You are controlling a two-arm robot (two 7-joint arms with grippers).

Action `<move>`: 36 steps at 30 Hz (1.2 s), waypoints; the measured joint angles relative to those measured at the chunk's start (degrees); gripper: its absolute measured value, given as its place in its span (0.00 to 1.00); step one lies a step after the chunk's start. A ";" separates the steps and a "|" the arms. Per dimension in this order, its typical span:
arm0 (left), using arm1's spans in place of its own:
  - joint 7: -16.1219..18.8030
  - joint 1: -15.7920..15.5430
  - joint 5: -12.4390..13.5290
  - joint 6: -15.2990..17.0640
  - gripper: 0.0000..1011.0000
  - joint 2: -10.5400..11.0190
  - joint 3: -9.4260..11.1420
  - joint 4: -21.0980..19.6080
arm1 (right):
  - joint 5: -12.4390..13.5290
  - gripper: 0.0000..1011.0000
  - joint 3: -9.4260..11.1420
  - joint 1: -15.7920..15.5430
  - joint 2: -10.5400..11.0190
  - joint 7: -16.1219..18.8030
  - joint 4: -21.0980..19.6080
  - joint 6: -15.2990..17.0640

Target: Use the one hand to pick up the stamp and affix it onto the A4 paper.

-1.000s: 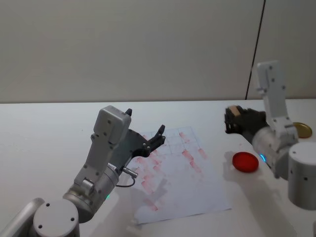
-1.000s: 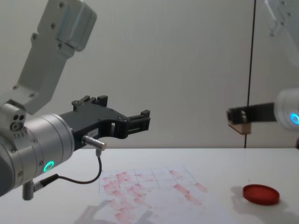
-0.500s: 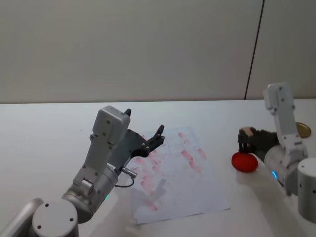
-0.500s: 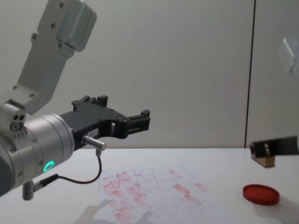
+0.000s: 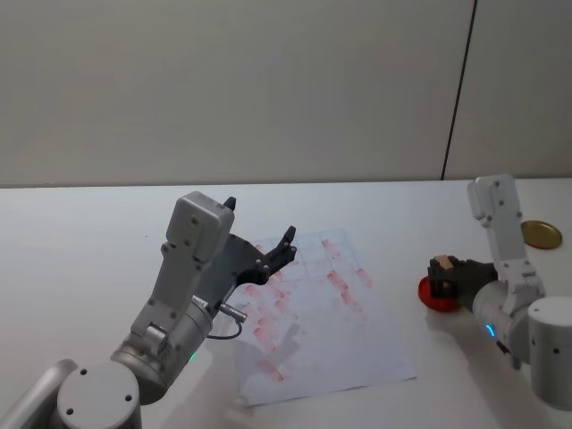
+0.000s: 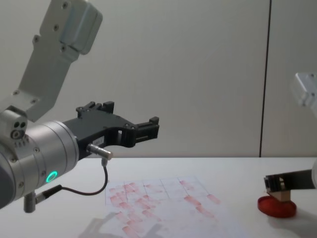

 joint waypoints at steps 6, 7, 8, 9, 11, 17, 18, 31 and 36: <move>0.00 0.00 0.00 0.00 0.98 0.00 0.00 0.00 | -0.38 0.35 0.04 0.77 -0.29 0.10 2.07 -0.13; 0.00 0.00 0.00 0.00 0.98 0.00 0.00 0.00 | -0.43 0.37 0.05 0.83 -0.31 0.10 2.20 -0.15; 0.00 0.00 0.00 0.00 0.98 0.00 0.00 0.00 | -0.47 0.39 0.05 0.88 -0.33 0.10 2.29 -0.15; 0.00 0.00 0.00 0.00 0.98 0.00 0.00 0.00 | -0.56 0.44 0.06 0.96 -0.37 0.10 2.41 -0.19; 0.00 0.00 0.00 0.00 0.98 0.00 0.00 0.00 | -0.62 0.49 0.07 1.00 -0.40 0.10 2.42 -0.23; 0.00 0.00 0.00 0.00 0.98 0.00 0.00 0.00 | -0.93 0.69 0.03 0.88 -0.50 0.10 1.29 -0.65; 0.00 0.00 0.00 0.00 0.98 0.00 0.00 0.00 | -0.99 0.71 0.01 0.80 -0.50 0.10 0.99 -0.74; 0.00 0.00 0.00 0.00 0.98 0.00 0.00 0.00 | -2.95 0.99 -0.89 -1.82 -0.21 0.53 -6.63 -3.87; 0.00 0.00 0.00 0.00 0.98 0.00 0.00 0.00 | -4.18 0.99 -1.32 -3.33 0.21 0.81 -10.23 -5.62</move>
